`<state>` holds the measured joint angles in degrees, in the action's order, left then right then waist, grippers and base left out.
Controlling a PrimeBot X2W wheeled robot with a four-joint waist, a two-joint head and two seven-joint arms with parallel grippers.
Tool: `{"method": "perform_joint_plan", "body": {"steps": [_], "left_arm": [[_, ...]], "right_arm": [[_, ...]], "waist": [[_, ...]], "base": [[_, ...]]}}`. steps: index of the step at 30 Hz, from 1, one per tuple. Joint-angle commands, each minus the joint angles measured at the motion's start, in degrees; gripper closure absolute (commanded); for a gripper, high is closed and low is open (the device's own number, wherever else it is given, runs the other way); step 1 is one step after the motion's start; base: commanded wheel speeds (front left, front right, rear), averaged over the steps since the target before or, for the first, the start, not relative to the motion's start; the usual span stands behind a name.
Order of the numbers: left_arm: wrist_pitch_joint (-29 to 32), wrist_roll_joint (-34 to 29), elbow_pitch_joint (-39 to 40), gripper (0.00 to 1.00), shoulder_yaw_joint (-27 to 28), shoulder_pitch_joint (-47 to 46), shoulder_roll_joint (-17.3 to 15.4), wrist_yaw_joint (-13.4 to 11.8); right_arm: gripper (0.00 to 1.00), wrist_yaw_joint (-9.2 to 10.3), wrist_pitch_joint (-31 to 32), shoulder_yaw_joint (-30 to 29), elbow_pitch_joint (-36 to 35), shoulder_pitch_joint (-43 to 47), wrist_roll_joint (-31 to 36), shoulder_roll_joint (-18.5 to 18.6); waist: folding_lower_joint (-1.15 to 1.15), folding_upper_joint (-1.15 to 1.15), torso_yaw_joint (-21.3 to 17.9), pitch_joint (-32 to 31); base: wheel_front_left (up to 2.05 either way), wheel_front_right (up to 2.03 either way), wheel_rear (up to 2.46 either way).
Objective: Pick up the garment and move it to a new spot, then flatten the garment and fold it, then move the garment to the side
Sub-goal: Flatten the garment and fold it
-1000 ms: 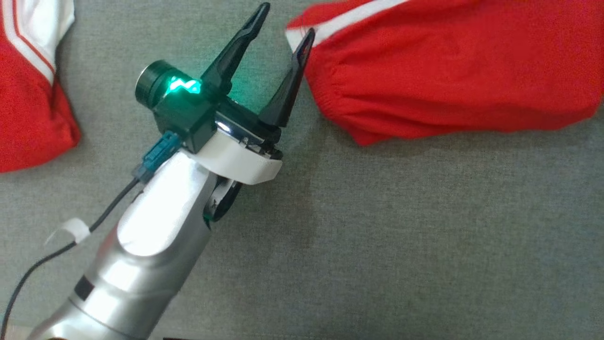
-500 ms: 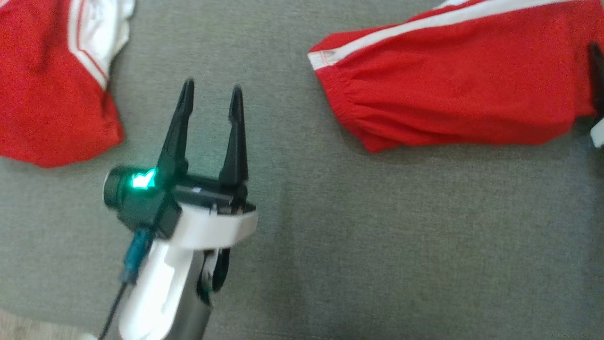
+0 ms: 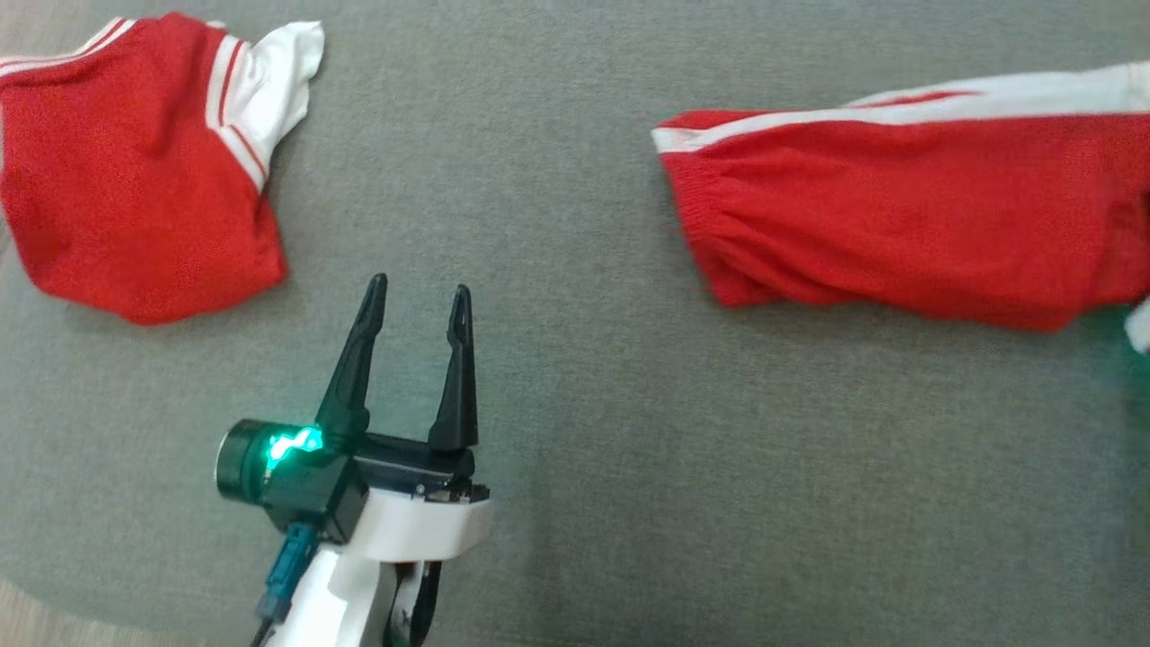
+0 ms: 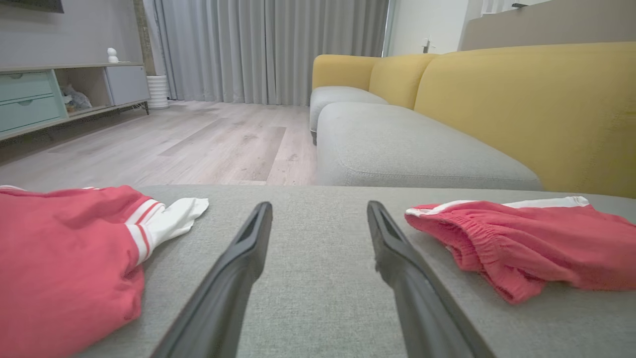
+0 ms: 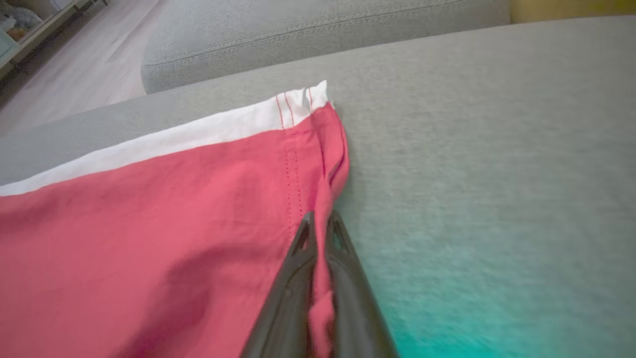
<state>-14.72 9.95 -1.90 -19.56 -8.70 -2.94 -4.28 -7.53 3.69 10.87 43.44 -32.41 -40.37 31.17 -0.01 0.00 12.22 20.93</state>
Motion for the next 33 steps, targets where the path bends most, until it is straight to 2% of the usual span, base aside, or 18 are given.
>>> {"method": "perform_joint_plan", "body": {"steps": [1, 8, 14, 19, 22, 23, 25, 29, 32, 33], "left_arm": [[-0.28, -0.61, 1.63, 0.0, 2.01, -0.58, -0.01, 0.28], [-0.28, -2.21, 0.89, 0.0, 2.69, -1.79, 0.02, 1.73], [-0.28, -2.71, 0.03, 0.0, 2.93, -2.23, 0.04, 2.54], [-0.28, -2.73, -1.47, 0.0, 1.92, -1.69, 0.05, 3.19], [-0.28, -2.17, -2.06, 0.0, 0.71, -1.51, 0.05, 3.24], [-0.28, -2.17, -2.06, 0.0, 0.71, -1.51, 0.05, 3.24], [-0.28, -2.13, -2.23, 0.0, -0.07, -1.51, 0.05, 3.43], [-0.28, -2.46, -2.3, 0.0, 0.01, -1.28, 0.05, 3.28], [-0.28, -2.17, -2.44, 0.0, 0.34, -1.18, 0.05, 2.98], [-0.28, -2.04, -2.4, 0.0, 0.15, -1.35, 0.06, 2.88]], "right_arm": [[1.0, 0.04, -0.63, -0.46, -0.41, 2.06, -0.27, 3.23], [1.0, 0.04, -1.54, -4.76, -1.19, 4.07, 1.06, 9.76], [1.0, 0.04, 1.03, -5.78, -11.42, 1.95, 1.6, 10.05], [1.0, 0.04, 3.41, -6.2, -24.44, 4.53, 4.77, 5.41], [1.0, 0.04, 4.98, -6.75, -34.03, 7.83, 6.7, 1.79], [1.0, 0.04, 4.98, -6.75, -34.03, 7.83, 6.7, 1.79], [1.0, 0.04, 6.29, -6.67, -40.04, 10.49, 8.97, -0.85], [1.0, 0.04, 8.84, -3.18, -47.96, 14.58, 13.03, -8.33], [1.0, 0.04, 8.07, 1.78, -46.78, 15.13, 13.71, -14.93], [0.82, 0.04, 7.05, 3.02, -45.26, 15.18, 13.67, -16.74]], "waist": [[0.01, 0.0, -0.95, -0.53], [0.01, 0.0, -4.67, -0.14], [0.01, 0.0, -7.45, 0.18], [0.01, 0.0, -8.11, -2.24], [0.01, 0.0, -7.21, -3.52], [0.01, 0.0, -7.21, -3.52], [0.01, 0.0, -6.36, -3.78], [0.01, 0.0, -5.34, -3.72], [0.01, 0.0, -5.06, -3.44], [0.01, 0.0, -4.66, -3.45]], "base": [[0.0, 0.0, 0.0], [0.0, 0.0, 0.0], [0.0, 0.0, 0.0], [0.0, 0.0, 0.0], [0.0, 0.0, 0.0], [0.0, 0.0, 0.0], [0.0, 0.0, 0.0], [0.0, 0.0, 0.0], [0.0, 0.0, 0.0], [0.0, 0.0, 0.0]]}}
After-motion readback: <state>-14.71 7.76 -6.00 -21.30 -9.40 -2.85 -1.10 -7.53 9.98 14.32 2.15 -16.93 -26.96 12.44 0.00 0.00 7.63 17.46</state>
